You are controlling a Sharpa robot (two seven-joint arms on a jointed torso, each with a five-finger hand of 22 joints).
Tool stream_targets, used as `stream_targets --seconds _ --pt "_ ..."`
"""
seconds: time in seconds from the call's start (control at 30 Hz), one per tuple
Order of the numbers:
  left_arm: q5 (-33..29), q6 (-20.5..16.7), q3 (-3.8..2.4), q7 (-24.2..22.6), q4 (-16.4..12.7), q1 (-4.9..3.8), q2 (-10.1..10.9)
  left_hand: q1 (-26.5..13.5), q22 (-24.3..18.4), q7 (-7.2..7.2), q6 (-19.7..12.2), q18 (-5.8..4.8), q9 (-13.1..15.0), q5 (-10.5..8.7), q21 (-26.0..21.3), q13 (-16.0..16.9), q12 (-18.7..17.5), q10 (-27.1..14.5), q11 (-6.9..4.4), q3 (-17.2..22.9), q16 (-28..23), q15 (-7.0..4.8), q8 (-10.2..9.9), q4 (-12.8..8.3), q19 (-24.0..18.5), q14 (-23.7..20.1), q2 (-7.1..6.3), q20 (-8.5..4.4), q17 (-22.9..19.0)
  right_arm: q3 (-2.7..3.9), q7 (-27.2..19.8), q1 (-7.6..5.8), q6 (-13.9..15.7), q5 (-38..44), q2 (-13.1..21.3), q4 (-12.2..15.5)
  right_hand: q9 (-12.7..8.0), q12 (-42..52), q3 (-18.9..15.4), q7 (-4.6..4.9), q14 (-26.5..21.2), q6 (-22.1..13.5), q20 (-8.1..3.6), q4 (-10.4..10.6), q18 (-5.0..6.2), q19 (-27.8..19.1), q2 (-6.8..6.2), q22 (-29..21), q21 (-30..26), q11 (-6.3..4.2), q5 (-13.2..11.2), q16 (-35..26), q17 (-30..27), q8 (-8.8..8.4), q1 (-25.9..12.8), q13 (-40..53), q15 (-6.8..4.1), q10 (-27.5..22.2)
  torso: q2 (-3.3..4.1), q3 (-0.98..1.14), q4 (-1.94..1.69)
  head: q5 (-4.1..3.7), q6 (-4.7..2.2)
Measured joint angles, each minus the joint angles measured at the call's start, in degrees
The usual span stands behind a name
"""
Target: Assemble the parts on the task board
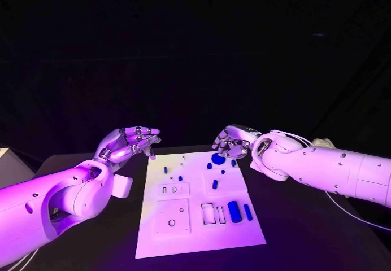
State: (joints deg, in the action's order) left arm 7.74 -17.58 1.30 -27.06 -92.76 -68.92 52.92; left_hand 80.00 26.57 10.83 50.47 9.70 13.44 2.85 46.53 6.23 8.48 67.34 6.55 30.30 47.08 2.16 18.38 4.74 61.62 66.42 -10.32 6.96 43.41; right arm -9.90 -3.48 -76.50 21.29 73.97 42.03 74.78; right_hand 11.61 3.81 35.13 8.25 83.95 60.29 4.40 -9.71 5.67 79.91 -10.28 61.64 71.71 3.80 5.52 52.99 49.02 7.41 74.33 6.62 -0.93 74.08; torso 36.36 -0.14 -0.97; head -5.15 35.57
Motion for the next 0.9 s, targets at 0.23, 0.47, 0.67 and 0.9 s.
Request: stream_targets --seconds 0.23,0.47,0.67,0.9 --pt "0.1 1.7 -0.21 0.4 -1.3 -0.59 1.2 -0.7 1.3 0.01 -0.4 0.00 0.7 0.00 2.3 0.5 0.5 -0.5 -0.11 0.2 1.9 0.00 0.0 -0.2 0.0 0.0 -0.13 0.00 1.1 0.04 4.5 -0.34 -0.3 6.9 -1.1 -0.2 1.3 0.0 0.8 0.10 0.0 -0.7 0.60 1.8 -1.75 3.4 -1.42 10.7 7.4 0.43 0.0 11.2 9.9 -0.33 -1.4 -0.1 -0.01 -1.5 1.33 -0.26 -0.59 -0.25 -0.15" --pt "0.1 2.7 -0.27 0.7 -2.7 -0.92 2.2 -1.2 1.9 0.02 -0.8 0.00 1.0 0.00 3.3 0.6 0.8 -1.1 0.08 0.2 2.6 0.00 0.0 -0.2 0.2 0.0 -0.13 0.22 1.7 0.05 7.2 -0.43 -0.5 10.5 -2.4 -0.9 2.3 -0.2 0.1 0.31 0.0 -1.3 1.04 3.6 -1.74 3.8 -3.15 13.3 9.4 1.02 1.8 15.3 13.0 -0.56 -3.2 -1.1 0.43 -4.8 2.35 -0.54 -1.20 -0.57 0.04" --pt "0.1 3.2 -0.32 1.0 -3.4 -1.14 2.7 -1.6 2.2 0.00 -0.8 0.00 1.2 0.00 3.8 0.6 0.8 -1.8 0.22 0.2 2.8 0.00 0.0 -0.2 0.2 0.0 -0.50 0.22 1.8 0.05 8.6 -0.26 -1.0 12.2 -3.1 -1.7 2.7 -0.2 -0.4 0.12 0.0 -1.5 1.04 4.1 -1.74 3.8 -3.56 13.3 9.4 1.02 2.0 15.8 13.3 -0.56 -3.3 -1.3 0.43 -5.9 3.06 -0.66 -1.47 -0.53 0.32" --pt "0.2 3.5 -0.36 1.2 -3.8 -1.24 2.9 -1.6 2.4 0.10 -1.1 0.00 1.4 0.00 4.0 0.8 0.8 -2.6 0.34 0.1 2.8 0.23 0.2 -0.2 0.2 -0.6 -0.50 0.22 1.9 0.03 9.9 -0.16 -2.0 13.7 -3.4 -2.0 3.0 -0.2 -1.0 0.11 0.0 -1.5 1.04 4.7 -1.74 3.8 -3.69 13.3 9.6 1.09 2.0 16.9 14.0 -0.55 -3.2 -1.3 0.43 -6.3 3.66 -0.86 -1.68 -0.71 0.36"
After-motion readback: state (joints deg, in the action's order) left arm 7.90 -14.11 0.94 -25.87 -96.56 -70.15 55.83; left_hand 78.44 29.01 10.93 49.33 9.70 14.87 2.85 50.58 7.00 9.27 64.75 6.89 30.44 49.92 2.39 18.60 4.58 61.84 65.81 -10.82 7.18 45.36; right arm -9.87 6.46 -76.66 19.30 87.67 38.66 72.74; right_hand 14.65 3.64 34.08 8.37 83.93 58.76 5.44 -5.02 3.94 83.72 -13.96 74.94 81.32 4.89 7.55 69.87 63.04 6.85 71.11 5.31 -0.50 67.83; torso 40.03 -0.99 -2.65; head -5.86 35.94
